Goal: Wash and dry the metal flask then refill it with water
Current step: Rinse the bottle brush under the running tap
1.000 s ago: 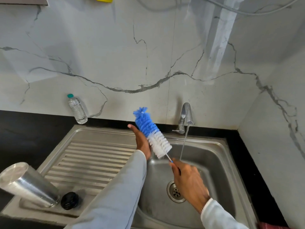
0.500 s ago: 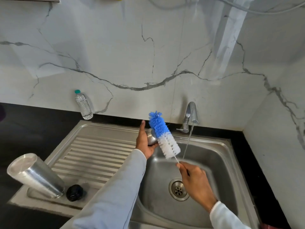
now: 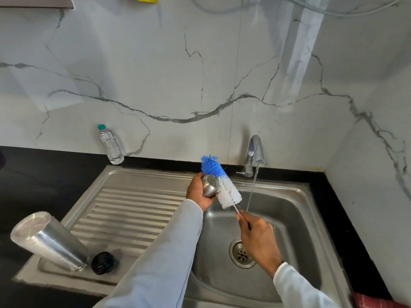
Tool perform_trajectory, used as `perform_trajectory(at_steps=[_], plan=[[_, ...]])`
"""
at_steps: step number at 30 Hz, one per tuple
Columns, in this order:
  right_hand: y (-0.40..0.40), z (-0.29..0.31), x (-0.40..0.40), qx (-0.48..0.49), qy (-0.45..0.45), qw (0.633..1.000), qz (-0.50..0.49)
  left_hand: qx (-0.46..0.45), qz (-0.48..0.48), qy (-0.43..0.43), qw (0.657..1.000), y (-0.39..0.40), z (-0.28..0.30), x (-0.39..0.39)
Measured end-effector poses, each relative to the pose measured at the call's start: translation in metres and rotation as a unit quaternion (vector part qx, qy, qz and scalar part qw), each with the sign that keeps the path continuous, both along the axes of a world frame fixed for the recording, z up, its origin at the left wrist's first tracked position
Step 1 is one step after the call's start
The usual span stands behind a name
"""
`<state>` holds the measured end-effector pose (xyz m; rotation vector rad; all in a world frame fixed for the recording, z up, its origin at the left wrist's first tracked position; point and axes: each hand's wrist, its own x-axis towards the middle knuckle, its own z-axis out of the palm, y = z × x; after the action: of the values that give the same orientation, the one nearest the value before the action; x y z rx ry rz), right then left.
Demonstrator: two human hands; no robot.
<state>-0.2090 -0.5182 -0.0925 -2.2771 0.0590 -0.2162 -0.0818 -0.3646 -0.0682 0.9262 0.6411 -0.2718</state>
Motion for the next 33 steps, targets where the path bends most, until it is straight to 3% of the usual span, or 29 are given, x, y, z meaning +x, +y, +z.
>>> perform_trajectory(at_steps=[6,10,13,17,22,27,33], plan=[[0.017,0.002,-0.015,-0.032,-0.018,0.998,0.042,0.045,0.079,-0.005,0.996,0.006,-0.001,0.005],[-0.005,0.0,-0.037,-0.023,-0.009,0.997,0.069,0.007,0.115,-0.019,0.993,0.027,0.003,0.009],[-0.003,0.004,-0.024,-0.042,-0.006,0.997,0.066,0.036,0.097,-0.021,0.994,0.024,-0.002,0.008],[0.015,0.007,0.017,-0.027,0.002,0.999,0.024,0.003,0.062,-0.008,0.998,0.0,-0.008,-0.003],[0.008,0.005,-0.001,-0.019,0.01,0.998,0.057,0.0,0.084,0.002,0.996,0.013,-0.011,0.005],[0.017,0.018,0.037,0.008,0.017,0.999,0.03,-0.025,0.047,-0.007,0.999,0.001,-0.008,0.0],[-0.004,0.006,0.009,0.001,0.057,0.997,0.047,-0.058,0.057,-0.007,0.997,0.018,-0.009,0.01]])
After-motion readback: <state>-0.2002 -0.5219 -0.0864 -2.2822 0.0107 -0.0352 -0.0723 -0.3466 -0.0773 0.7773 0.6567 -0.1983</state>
